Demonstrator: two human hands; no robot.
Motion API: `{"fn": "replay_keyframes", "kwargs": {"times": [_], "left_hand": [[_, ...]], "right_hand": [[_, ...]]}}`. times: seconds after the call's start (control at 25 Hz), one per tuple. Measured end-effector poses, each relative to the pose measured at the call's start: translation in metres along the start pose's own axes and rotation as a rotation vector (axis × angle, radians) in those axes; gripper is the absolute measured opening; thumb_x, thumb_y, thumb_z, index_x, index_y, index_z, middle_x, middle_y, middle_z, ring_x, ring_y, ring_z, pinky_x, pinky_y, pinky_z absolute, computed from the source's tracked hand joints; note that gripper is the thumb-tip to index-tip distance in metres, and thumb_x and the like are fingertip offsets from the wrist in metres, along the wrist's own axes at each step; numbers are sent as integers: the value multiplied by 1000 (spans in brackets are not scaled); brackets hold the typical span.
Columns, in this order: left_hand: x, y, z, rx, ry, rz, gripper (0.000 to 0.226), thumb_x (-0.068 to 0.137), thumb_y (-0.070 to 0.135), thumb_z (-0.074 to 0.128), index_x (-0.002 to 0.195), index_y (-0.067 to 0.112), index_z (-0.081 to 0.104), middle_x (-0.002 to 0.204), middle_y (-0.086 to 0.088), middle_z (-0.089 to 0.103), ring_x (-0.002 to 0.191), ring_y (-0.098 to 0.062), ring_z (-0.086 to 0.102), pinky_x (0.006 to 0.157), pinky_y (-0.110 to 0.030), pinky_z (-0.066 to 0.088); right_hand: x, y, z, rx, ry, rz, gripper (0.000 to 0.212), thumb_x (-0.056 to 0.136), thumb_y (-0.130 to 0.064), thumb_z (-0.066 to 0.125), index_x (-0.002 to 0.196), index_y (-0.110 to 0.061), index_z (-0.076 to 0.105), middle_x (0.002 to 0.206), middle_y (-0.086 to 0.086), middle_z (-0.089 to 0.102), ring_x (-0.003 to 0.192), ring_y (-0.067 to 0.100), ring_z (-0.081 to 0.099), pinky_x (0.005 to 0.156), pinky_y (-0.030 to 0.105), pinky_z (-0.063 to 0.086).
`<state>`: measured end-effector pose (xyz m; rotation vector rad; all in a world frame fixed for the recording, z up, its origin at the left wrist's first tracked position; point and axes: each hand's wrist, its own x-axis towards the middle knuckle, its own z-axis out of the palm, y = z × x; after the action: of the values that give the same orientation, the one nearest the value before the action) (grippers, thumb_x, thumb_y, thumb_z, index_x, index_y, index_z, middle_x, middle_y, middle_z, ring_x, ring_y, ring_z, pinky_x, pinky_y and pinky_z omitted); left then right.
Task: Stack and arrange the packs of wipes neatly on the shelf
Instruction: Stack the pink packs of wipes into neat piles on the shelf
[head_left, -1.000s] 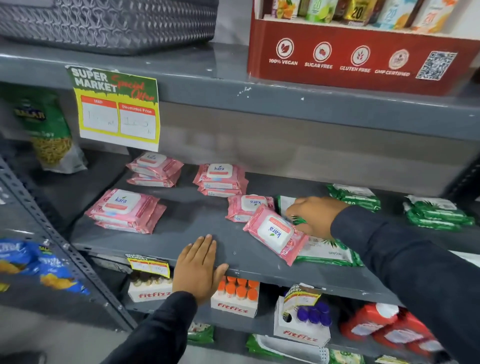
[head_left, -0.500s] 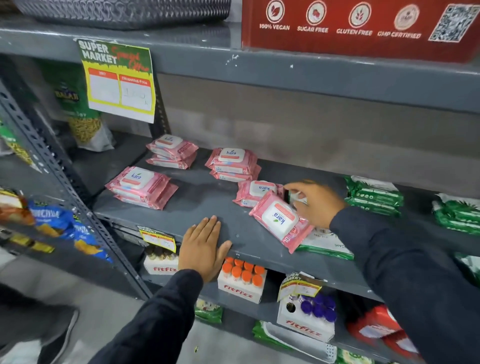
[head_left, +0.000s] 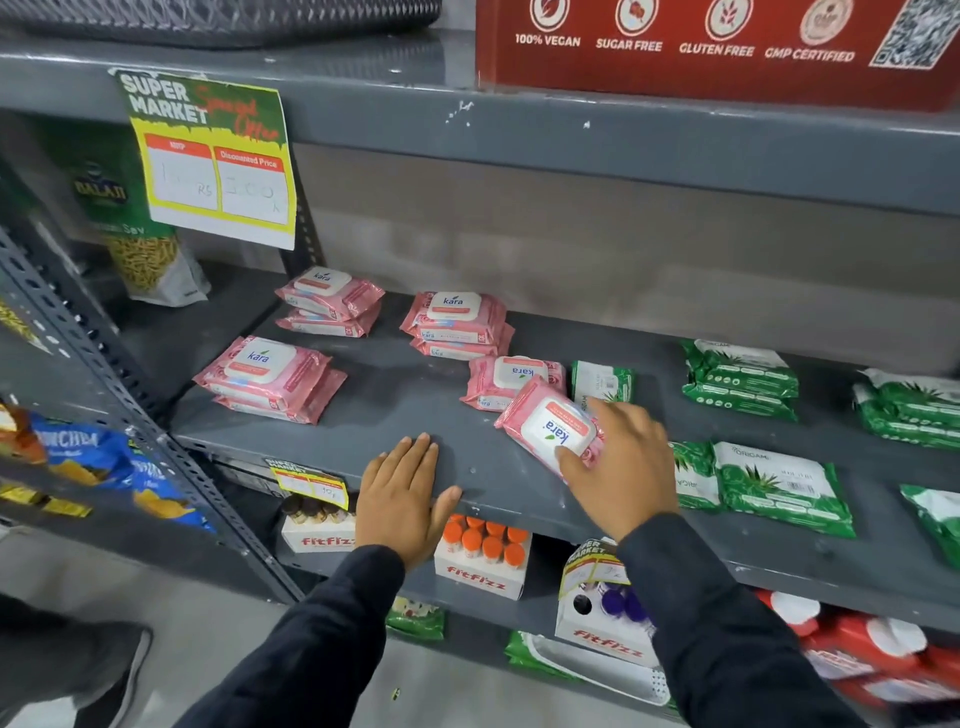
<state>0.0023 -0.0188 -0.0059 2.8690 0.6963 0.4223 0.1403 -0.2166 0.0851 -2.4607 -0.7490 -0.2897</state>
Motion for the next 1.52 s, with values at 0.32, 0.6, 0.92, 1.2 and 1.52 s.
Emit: {"fn": "replay_keyframes", "kwargs": {"times": [0.32, 0.6, 0.92, 1.2, 1.52], "left_hand": [[-1, -6, 2, 39, -18, 49, 67, 93, 58, 24, 133, 10, 49, 142, -8, 48, 130, -28, 42, 106, -44, 32], [-1, -8, 1, 40, -18, 56, 67, 93, 57, 26, 135, 9, 47, 143, -9, 46, 132, -27, 40, 108, -44, 31], [-1, -11, 4, 43, -10, 72, 67, 93, 58, 26, 133, 9, 48, 142, -9, 47, 130, -28, 42, 106, -45, 32], [0, -11, 6, 39, 16, 83, 68, 93, 58, 25, 133, 9, 48, 142, -10, 47, 130, -29, 42, 106, -45, 32], [-12, -12, 12, 53, 16, 88, 65, 92, 59, 33, 136, 11, 42, 145, -9, 43, 133, -29, 36, 111, -44, 20]], "right_hand": [[20, -14, 24, -421, -219, -58, 86, 71, -45, 70, 141, -13, 33, 137, 7, 42, 124, 30, 38, 106, 41, 29], [17, -5, 28, -397, -225, -26, 93, 66, -41, 74, 143, -12, 29, 130, 9, 45, 119, 31, 43, 102, 40, 34], [14, 5, 28, -322, -222, 19, 104, 61, -48, 76, 144, -11, 25, 134, 10, 44, 121, 30, 44, 103, 40, 34], [15, 7, 30, -343, -206, -36, 101, 61, -51, 74, 142, -10, 31, 131, 9, 48, 119, 30, 45, 105, 41, 34], [22, -6, 19, -218, -178, -33, 70, 57, -42, 73, 120, -19, 53, 115, 5, 58, 103, 29, 54, 90, 39, 41]]}}
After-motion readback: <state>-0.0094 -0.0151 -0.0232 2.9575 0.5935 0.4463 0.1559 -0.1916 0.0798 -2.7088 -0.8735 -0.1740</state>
